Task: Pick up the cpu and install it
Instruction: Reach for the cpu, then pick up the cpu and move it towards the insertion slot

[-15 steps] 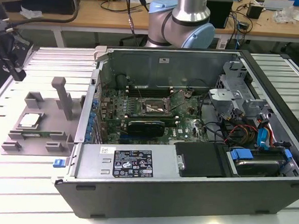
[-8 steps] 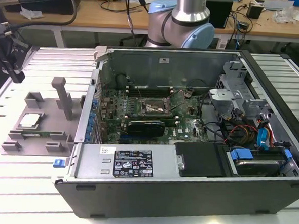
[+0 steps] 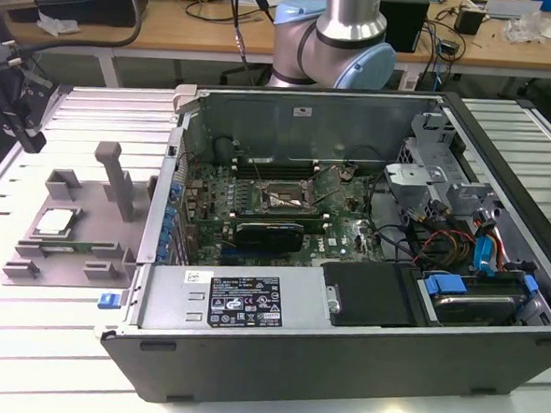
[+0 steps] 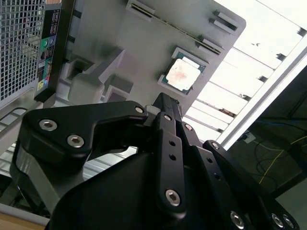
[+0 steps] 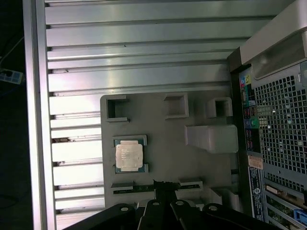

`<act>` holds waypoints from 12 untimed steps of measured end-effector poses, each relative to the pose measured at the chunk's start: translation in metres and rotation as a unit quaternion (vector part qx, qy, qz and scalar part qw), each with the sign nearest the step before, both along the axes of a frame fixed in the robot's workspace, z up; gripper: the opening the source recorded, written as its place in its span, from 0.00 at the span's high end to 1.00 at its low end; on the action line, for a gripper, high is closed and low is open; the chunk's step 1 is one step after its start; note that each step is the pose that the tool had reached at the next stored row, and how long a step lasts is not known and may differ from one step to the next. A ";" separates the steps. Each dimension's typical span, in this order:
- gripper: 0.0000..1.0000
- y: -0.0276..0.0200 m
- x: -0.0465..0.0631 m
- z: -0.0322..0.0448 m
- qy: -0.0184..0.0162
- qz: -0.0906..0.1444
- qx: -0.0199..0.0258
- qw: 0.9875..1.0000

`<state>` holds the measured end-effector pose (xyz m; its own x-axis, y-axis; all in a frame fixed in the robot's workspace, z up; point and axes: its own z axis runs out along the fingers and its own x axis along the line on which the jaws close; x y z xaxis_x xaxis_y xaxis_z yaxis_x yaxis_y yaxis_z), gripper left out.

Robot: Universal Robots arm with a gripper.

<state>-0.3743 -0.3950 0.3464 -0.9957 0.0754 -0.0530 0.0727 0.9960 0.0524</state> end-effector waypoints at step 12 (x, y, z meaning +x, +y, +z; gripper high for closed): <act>0.89 0.0001 0.000 -0.0001 0.000 0.000 0.000 1.000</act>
<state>-0.3745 -0.3949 0.3462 -0.9957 0.0755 -0.0539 0.0727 0.9960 0.0527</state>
